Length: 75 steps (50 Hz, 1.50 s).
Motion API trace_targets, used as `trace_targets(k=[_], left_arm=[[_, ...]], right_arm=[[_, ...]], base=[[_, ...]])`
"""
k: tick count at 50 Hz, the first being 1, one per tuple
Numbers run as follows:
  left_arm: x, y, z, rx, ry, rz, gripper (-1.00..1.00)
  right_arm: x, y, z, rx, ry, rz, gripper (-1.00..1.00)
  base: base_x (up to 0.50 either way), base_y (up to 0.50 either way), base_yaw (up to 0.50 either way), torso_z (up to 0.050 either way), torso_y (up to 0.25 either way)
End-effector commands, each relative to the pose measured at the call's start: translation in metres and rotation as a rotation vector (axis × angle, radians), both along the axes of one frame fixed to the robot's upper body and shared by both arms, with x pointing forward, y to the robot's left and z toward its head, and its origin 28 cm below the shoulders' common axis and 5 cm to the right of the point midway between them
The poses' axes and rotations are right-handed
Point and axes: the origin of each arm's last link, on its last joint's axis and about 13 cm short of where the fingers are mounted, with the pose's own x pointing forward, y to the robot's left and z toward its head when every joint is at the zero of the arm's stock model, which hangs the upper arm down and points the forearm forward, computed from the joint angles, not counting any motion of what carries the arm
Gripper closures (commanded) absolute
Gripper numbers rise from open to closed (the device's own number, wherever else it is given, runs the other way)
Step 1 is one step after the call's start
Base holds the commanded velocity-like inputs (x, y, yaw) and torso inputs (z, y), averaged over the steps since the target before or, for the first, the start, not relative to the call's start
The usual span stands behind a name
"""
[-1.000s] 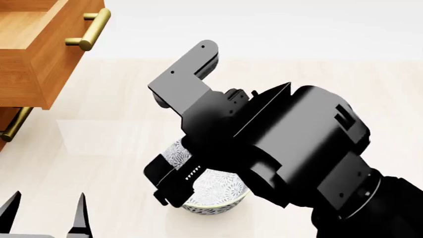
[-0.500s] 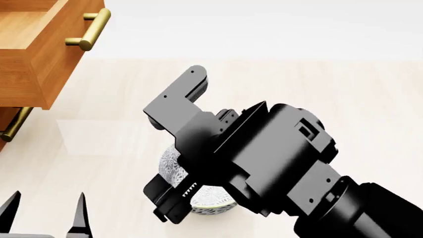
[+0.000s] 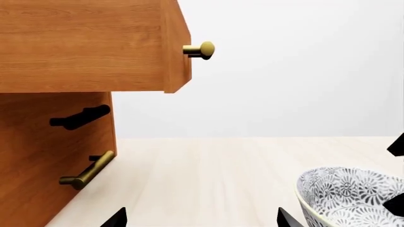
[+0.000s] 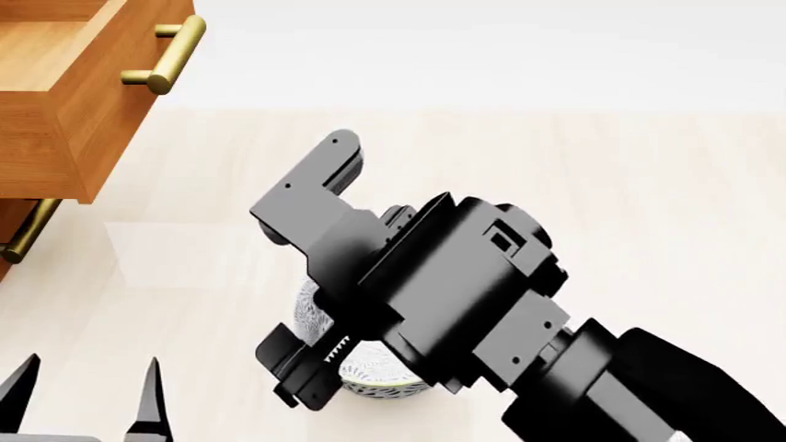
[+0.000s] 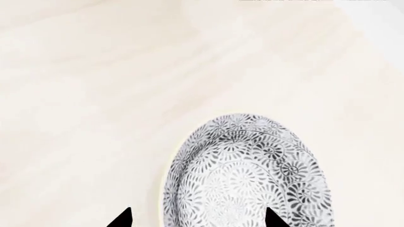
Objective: Put the bowl on the plate.
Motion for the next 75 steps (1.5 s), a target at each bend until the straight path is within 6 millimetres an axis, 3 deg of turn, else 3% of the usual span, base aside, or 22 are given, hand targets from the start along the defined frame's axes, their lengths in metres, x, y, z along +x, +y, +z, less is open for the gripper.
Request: trace_targets(k=[1, 22, 52, 75], left_arm=[[0.0, 0.0, 0.001, 0.0, -0.001, -0.002, -1.0], [0.001, -0.002, 0.002, 0.005, 0.0, -0.008, -1.0], [0.0, -0.001, 0.003, 0.007, -0.007, -0.007, -1.0], [-0.002, 0.0, 0.002, 0.001, -0.01, -0.005, -1.0]], right_arm=[[0.006, 0.009, -0.008, -0.011, 0.008, 0.025, -1.0], [0.015, 0.012, -0.036, 0.003, 0.058, 0.037, -1.0], [0.035, 0.004, -0.061, 0.049, 0.093, -0.028, -1.0], [0.03, 0.01, -0.074, 0.071, 0.12, -0.011, -1.0]], base=[[0.0, 0.0, 0.0, 0.0, 0.0], [0.0, 0.0, 0.0, 0.0, 0.0], [0.0, 0.0, 0.0, 0.0, 0.0], [0.0, 0.0, 0.0, 0.0, 0.0]])
